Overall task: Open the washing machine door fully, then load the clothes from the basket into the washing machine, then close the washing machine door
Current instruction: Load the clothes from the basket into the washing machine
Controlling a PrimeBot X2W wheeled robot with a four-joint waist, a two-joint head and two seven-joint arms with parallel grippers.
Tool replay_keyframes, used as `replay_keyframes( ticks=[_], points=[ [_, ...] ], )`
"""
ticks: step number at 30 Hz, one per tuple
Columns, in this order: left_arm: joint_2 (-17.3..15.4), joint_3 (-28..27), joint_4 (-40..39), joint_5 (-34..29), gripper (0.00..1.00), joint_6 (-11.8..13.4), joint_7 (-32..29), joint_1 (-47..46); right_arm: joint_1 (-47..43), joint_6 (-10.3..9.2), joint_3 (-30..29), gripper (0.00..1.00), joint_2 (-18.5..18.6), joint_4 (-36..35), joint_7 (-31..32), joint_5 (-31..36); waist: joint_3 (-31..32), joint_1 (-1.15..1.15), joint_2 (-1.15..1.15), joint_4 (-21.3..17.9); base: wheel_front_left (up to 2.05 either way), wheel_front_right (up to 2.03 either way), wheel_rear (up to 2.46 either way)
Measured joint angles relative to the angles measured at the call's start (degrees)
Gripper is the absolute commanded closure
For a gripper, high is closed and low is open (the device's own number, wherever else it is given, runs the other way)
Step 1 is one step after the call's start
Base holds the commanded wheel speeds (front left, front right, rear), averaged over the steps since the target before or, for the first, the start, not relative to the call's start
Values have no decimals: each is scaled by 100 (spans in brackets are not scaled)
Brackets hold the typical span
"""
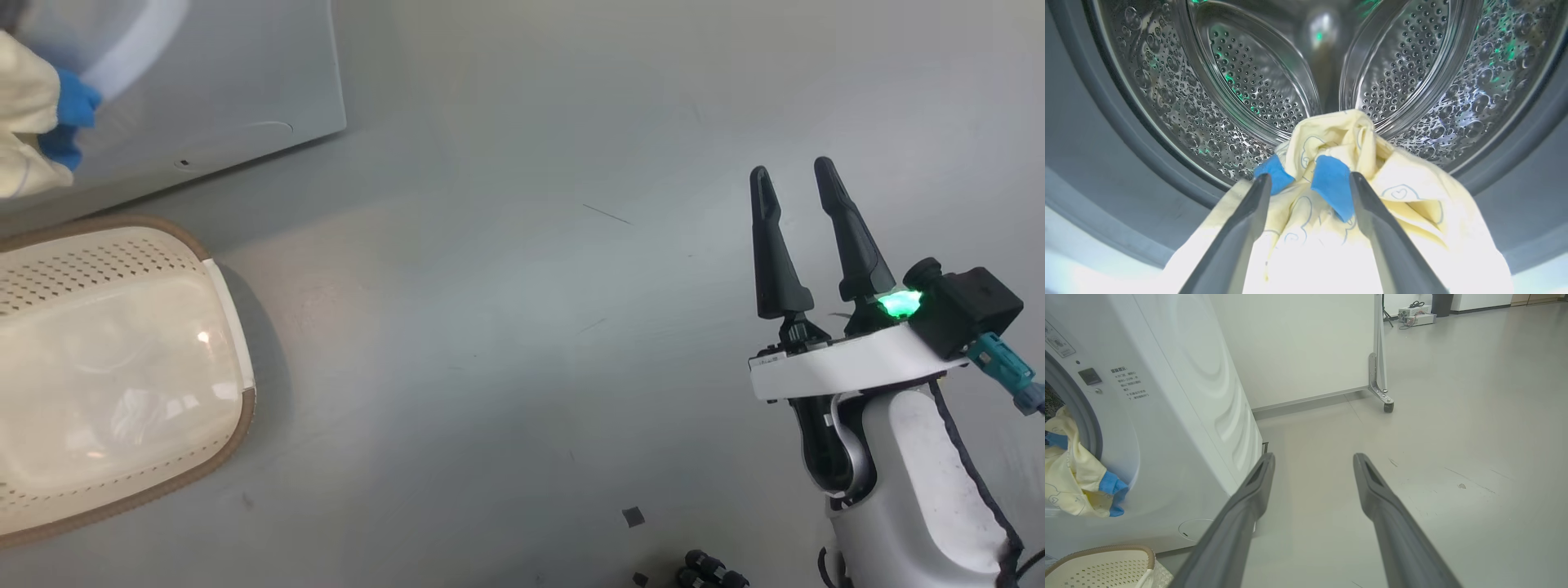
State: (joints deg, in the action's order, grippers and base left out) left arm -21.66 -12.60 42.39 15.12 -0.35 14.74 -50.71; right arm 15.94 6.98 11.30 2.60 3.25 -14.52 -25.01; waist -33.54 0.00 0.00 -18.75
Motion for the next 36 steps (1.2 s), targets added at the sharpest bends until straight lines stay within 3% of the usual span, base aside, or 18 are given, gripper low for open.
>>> replay_keyframes(
  ticks=[7, 13, 26, 36],
  points=[
    [356, 35, -338, -4, 0, -1, 3, 758, -271, 0, -34, 0, 14, 115, 1, 119, 425, 0, 0, 122, 0, 0, 0],
    [1020, 142, -1033, -68, 0, 63, -3, 1716, -531, 0, -114, 0, 124, 208, 1, 274, 878, 0, 0, 278, 0, 0, 0],
    [1896, 427, -2146, -304, 0, 231, -3, 3099, -1046, 0, -123, 0, 281, 288, 1, 408, 1605, 0, 0, 766, 0, 0, 0],
    [1979, 710, -2605, -381, 0, 231, -3, 3817, -1187, 0, -14, 0, 304, 292, 1, 477, 1971, 0, 0, 1148, 0, 0, 0]
  ],
)
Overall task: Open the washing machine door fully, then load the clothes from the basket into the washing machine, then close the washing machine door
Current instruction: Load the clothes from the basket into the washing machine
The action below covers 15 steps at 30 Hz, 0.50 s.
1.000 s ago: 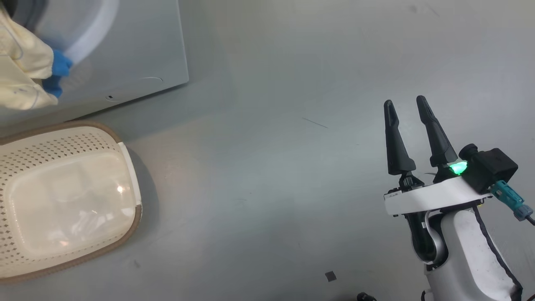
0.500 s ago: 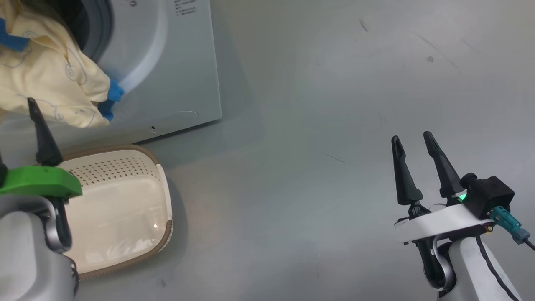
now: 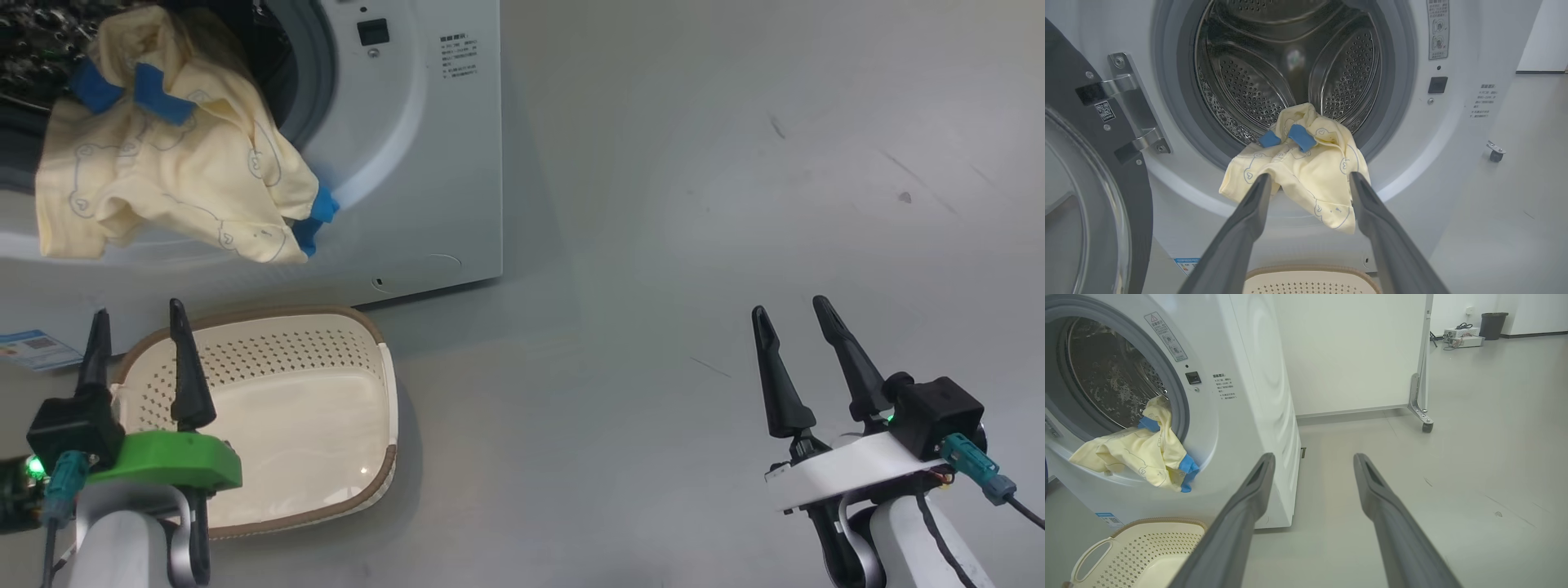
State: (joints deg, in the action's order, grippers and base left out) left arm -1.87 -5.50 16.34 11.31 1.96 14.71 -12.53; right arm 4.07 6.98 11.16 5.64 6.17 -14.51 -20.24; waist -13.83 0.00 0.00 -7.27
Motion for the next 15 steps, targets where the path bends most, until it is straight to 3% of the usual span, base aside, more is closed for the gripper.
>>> replay_keyframes(
  ticks=[15],
  points=[
    [-4, 349, -337, -12, 0, 58, 0, 990, -353, 0, 89, 0, -7, 116, 0, 25, 544, 0, 0, 347, 0, 0, 0]
  ],
)
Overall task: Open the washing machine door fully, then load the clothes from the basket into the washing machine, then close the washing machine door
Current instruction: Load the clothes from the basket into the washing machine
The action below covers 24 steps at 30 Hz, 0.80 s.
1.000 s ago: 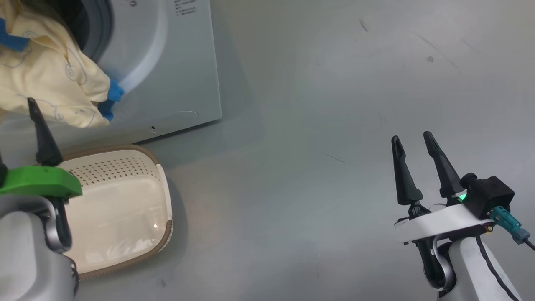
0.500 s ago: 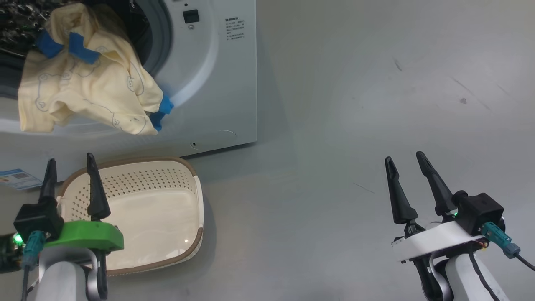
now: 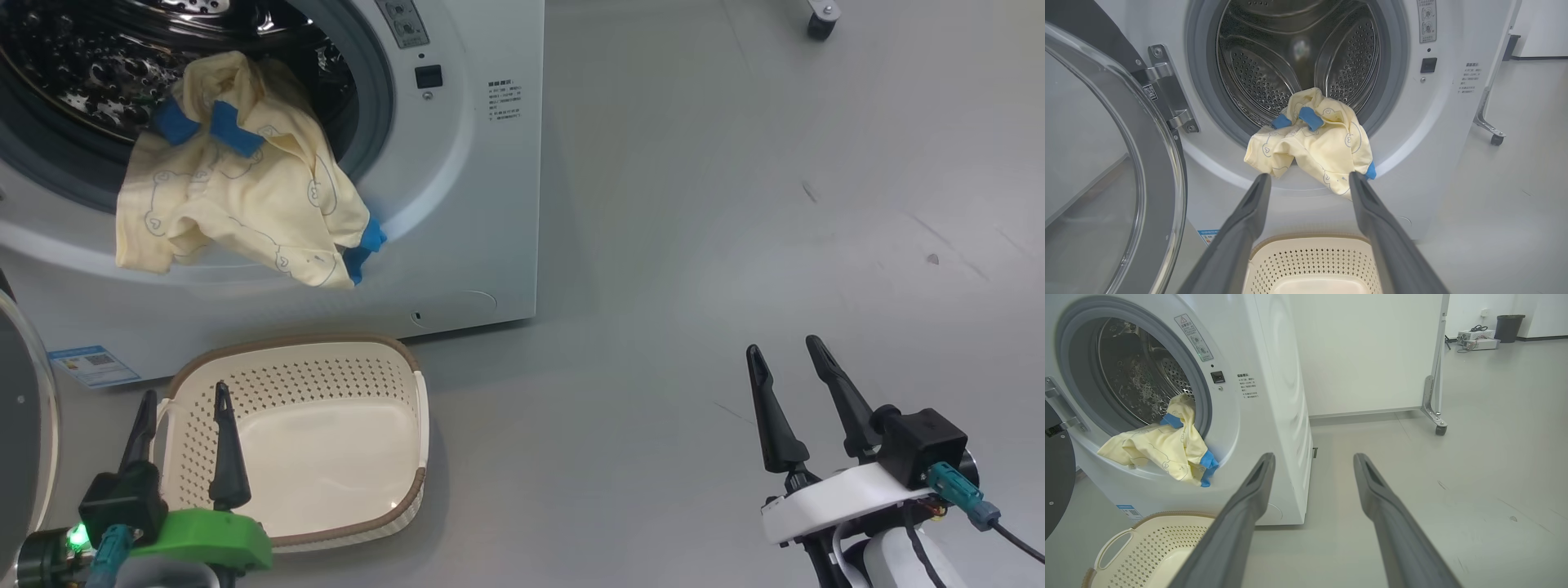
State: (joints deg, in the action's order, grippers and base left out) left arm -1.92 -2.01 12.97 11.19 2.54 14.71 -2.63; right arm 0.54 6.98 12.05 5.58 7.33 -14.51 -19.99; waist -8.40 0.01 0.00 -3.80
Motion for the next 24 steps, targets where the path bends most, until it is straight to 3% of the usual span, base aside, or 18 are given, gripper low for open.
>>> replay_keyframes(
  ticks=[24],
  points=[
    [-1, 221, -445, 192, 0, 121, 0, 452, -18, 0, 77, 0, -5, -49, 0, 7, 119, 0, 0, 38, 0, 0, 0]
  ],
)
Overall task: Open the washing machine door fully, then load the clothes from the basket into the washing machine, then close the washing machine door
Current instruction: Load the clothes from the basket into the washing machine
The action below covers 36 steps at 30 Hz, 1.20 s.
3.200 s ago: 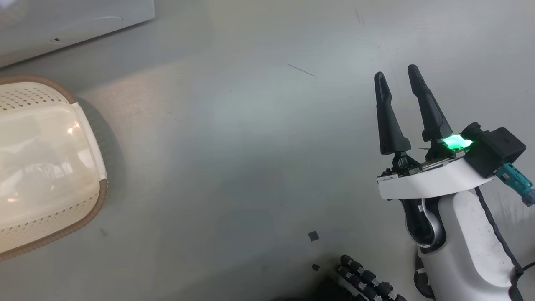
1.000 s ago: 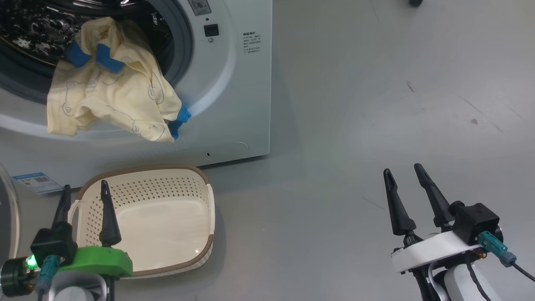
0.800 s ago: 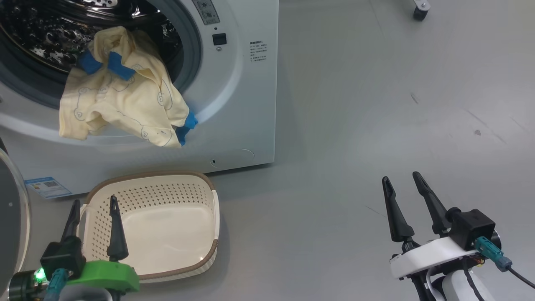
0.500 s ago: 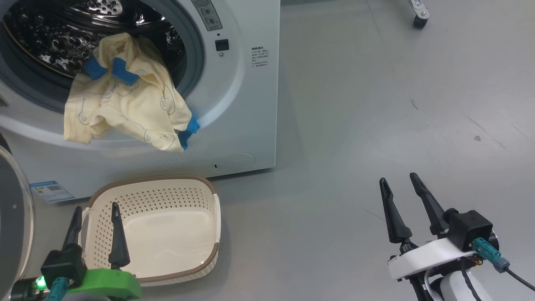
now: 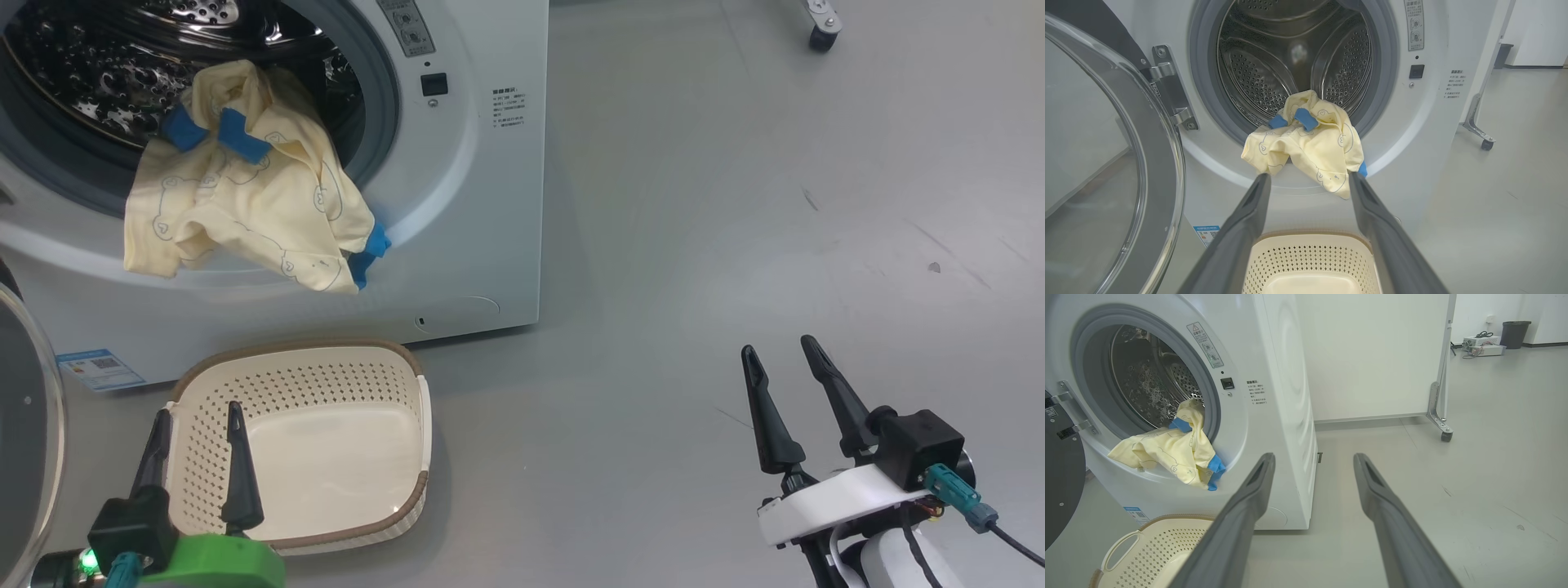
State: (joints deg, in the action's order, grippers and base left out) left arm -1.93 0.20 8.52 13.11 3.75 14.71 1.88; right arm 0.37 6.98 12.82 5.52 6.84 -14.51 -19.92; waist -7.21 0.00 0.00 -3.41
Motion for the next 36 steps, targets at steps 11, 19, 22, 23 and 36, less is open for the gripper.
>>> replay_keyframes(
  ticks=[11, 19, 22, 23, 36],
  points=[
    [-4, 99, 185, 335, 0, 7, -200, 51, -1, 0, 99, 0, -2, -67, 0, 1, -103, 0, 0, 7, 0, 0, 0],
    [-5, 71, 436, 458, 0, 7, -410, -16, 34, 0, 213, 0, -8, -141, 0, 0, -311, 0, 0, -123, 0, 0, 0],
    [-10, 66, 569, 468, 0, 2, -524, -214, 58, 1, 246, 0, -8, -189, 0, 0, -414, 0, 0, -188, 0, 0, 0],
    [-14, 54, 593, 511, 0, -3, -565, -288, 85, 0, 267, 0, -8, -200, 0, 0, -451, 0, 0, -212, 0, 0, 0],
    [-334, -227, 1171, 799, 0, -109, -1149, -1683, 636, 1, 432, 0, -14, -419, 0, -30, -1144, 0, 0, -608, 0, 0, 0]
  ],
)
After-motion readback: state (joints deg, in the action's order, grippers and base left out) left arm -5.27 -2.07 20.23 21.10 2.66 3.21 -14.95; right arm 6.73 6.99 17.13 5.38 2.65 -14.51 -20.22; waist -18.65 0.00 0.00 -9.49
